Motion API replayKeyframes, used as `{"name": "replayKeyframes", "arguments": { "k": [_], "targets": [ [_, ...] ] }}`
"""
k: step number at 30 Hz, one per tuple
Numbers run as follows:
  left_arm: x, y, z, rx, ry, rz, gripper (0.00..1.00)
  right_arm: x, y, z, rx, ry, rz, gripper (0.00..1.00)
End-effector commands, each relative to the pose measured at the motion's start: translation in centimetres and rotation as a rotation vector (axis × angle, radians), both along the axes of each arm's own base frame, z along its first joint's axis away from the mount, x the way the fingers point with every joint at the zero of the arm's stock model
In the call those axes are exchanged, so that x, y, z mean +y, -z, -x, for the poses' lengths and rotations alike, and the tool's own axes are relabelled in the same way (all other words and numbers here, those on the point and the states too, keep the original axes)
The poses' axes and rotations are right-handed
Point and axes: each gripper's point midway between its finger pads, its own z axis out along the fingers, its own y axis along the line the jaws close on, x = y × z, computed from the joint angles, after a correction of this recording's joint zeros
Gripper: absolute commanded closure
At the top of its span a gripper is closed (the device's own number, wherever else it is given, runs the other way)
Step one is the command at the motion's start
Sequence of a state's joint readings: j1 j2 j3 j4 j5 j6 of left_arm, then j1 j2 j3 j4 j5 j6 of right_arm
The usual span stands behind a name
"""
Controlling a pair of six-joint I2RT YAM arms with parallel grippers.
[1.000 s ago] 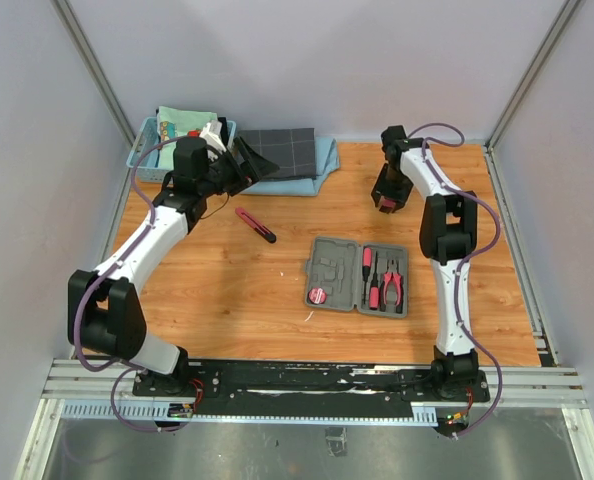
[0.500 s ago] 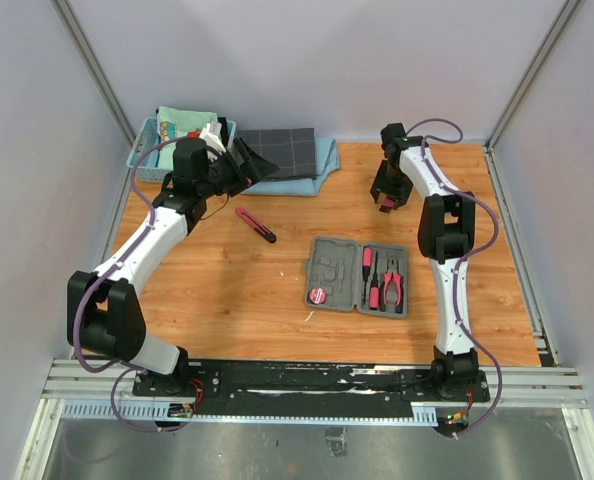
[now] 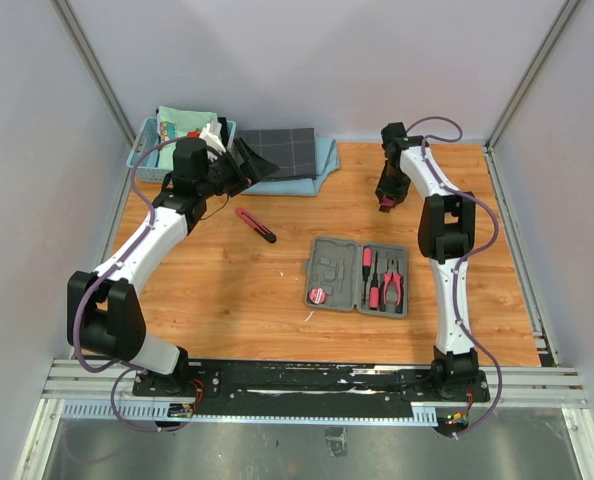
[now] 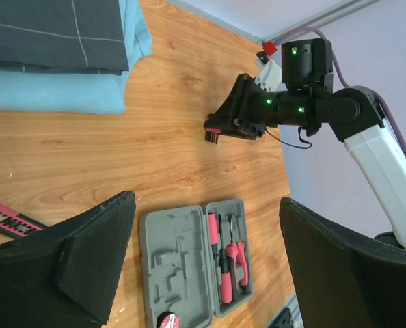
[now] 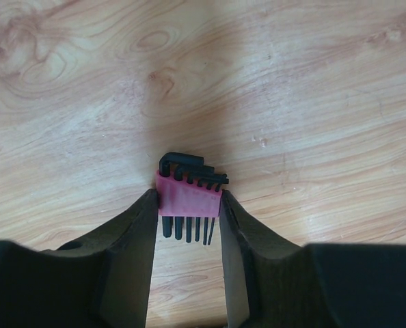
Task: Pack the tool kit
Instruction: Pick up the tool from the center of the board.
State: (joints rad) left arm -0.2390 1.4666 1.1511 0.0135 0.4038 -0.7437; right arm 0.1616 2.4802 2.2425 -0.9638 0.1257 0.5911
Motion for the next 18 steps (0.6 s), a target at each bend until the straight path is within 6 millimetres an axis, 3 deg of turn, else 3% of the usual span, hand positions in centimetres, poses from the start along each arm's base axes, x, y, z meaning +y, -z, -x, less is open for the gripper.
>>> {"name": "replayKeyframes", "arguments": {
  "k": [1,5,8,14,18],
  "targets": [
    [-0.3,-1.2,0.3,-0.042,0.015,0.005,0.1,1.4,1.6,-0.2,0.003,-0.052,-0.092,0.68],
    [-0.2,-1.3,0.3,-0.047,0.013,0.001,0.1,5.6,-1.0,-1.6,-0.118,-0.072,-0.363,0.7],
    [-0.1,-1.3,0.4,-0.049,0.011,0.0,0.1,8.7,-4.2,-2.3,-0.208,-0.104,-0.555,0.71],
    [0.0,-1.2,0.4,-0.049,0.007,0.002,0.1,14.2,-12.7,-3.3,-0.374,-0.192,-0.976,0.71],
    [-0.1,-1.2,0.4,-0.048,0.01,0.01,0.1,16.5,-14.5,-2.9,-0.343,-0.172,-1.178,0.7]
  ]
}}
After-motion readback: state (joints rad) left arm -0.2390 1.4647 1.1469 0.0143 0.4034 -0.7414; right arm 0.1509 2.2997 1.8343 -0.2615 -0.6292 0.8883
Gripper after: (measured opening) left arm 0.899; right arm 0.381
